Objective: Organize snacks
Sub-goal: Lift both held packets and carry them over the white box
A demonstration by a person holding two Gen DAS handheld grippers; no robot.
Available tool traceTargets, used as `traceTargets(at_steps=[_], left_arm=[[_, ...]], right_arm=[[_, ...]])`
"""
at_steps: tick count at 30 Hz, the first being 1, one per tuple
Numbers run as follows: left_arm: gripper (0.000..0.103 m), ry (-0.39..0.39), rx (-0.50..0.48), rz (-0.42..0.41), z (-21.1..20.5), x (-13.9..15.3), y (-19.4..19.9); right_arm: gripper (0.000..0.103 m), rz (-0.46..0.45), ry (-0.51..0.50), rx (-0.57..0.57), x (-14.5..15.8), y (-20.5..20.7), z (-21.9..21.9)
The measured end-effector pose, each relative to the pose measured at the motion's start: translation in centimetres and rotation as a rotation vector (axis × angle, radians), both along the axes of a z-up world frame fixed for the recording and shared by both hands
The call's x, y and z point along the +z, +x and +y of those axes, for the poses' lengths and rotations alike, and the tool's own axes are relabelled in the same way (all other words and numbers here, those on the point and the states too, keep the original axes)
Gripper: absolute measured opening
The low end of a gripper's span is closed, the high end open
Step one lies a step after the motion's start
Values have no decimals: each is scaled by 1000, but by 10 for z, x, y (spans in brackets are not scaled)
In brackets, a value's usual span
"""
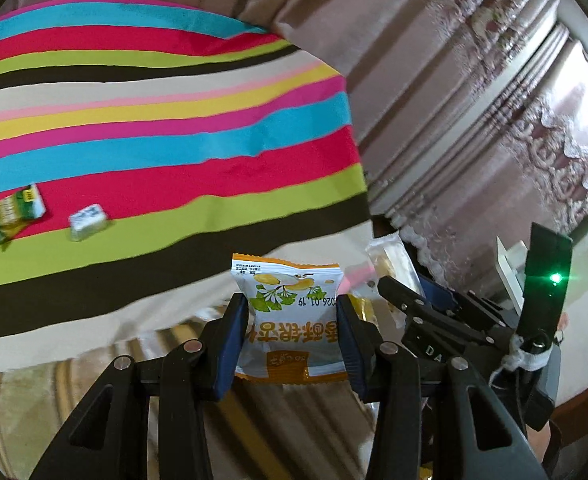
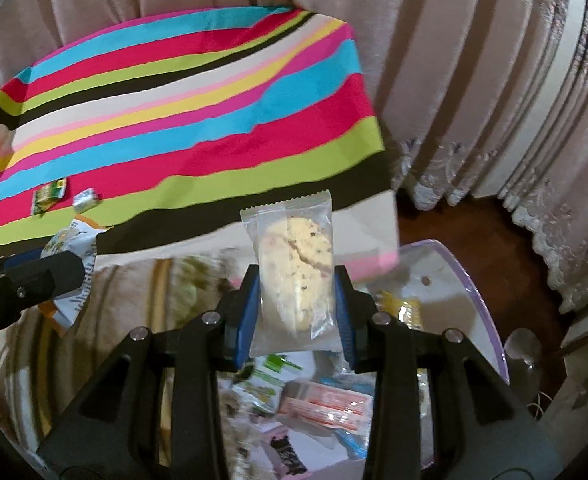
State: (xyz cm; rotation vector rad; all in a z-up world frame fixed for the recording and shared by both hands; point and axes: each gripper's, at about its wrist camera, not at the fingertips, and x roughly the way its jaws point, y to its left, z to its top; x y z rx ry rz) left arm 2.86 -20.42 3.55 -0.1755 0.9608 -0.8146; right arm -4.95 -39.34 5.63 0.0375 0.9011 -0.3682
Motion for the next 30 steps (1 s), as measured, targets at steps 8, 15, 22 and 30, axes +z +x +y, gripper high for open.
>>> traceTargets(at_steps=[8,15,22,30], left_arm=[[45,19,-74,5,-30,0,-15],[45,28,-128,5,-49,-2,-26],[45,28,-180,0,-65,0,-35],[61,34,-209,3,-70,-1,-38]], right_arm=[[39,14,-12,-72,-4,-18,-26],[39,27,-27,-130,-7,-30,-47],[39,36,-38,-169,-6,-34,-60],[57,27,-73,-201,-3,-35,-67]])
